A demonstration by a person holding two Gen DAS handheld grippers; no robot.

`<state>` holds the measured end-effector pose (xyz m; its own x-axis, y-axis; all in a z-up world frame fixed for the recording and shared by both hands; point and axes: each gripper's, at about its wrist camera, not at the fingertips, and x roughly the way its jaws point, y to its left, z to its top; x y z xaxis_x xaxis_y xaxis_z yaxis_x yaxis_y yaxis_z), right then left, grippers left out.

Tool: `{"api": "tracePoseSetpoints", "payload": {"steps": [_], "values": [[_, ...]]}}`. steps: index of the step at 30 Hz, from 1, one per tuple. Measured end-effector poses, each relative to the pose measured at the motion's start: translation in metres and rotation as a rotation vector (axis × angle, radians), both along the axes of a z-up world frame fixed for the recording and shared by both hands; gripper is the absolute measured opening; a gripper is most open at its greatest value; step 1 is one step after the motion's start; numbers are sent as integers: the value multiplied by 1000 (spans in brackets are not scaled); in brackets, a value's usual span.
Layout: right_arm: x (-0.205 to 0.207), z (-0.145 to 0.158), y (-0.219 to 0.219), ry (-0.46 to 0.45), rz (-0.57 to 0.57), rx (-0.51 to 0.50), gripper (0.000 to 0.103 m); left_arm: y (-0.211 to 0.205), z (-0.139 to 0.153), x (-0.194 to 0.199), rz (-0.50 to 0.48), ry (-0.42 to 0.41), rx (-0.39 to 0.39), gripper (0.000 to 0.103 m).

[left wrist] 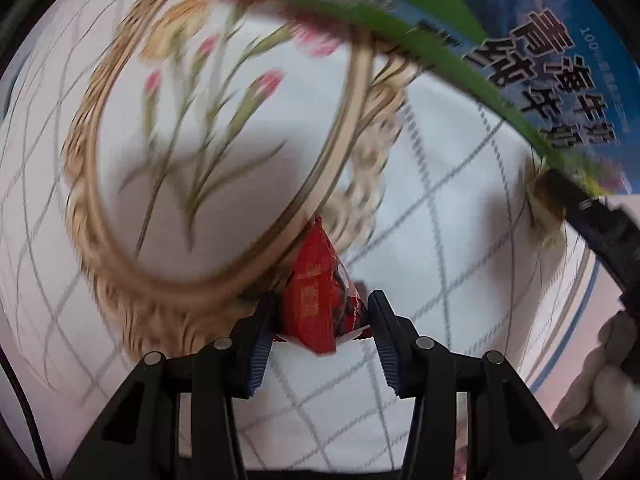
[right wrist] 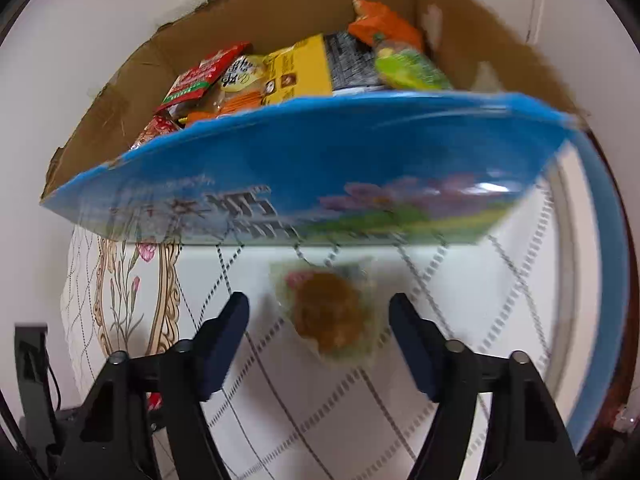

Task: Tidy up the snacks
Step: 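Grasp the red triangle packet with left tool while right tool grasps wrapped egg, then carry both items into the cardboard box and open both tools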

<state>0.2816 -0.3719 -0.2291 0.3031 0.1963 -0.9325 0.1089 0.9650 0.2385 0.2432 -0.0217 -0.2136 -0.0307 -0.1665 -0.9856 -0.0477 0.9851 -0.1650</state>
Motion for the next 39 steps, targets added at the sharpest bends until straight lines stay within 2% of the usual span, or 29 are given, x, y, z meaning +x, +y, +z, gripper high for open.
{"api": "tracePoseSetpoints", "payload": {"steps": [1, 3, 10, 13, 19, 21, 23, 28, 30, 32, 35, 39], "values": [[4, -8, 2, 22, 10, 2, 58, -5, -1, 4, -6, 0, 1, 43], [7, -16, 6, 44, 24, -25, 57, -15, -2, 8, -17, -5, 4, 43], [-21, -10, 4, 94, 80, 23, 53, -40, -11, 5, -47, -9, 4, 44], [-33, -7, -2, 105, 55, 50, 53, -51, -15, 1, -63, -13, 12, 45], [-33, 5, -19, 56, -65, 97, 53, -69, -19, 1, -87, 1, -7, 55], [-28, 1, -19, 74, -69, 105, 53, -67, -24, 6, -89, 8, -25, 62], [-27, -10, -21, 104, -62, 101, 48, -75, -26, 4, -99, 13, -23, 62], [-25, -18, -9, 103, -15, 32, 46, -88, -29, -6, -102, 4, -15, 61], [-23, -19, -7, 101, -7, 13, 46, -90, -27, -11, -109, -8, 14, 48], [-23, -16, -1, 86, 15, -8, 45, -73, -21, -19, -108, -14, 1, 45], [-32, -5, -2, 54, 25, -9, 41, -76, -16, -30, -103, -16, -15, 45], [-45, 6, -4, 39, 17, 42, 41, -85, -7, -35, -115, -26, -38, 45]]}}
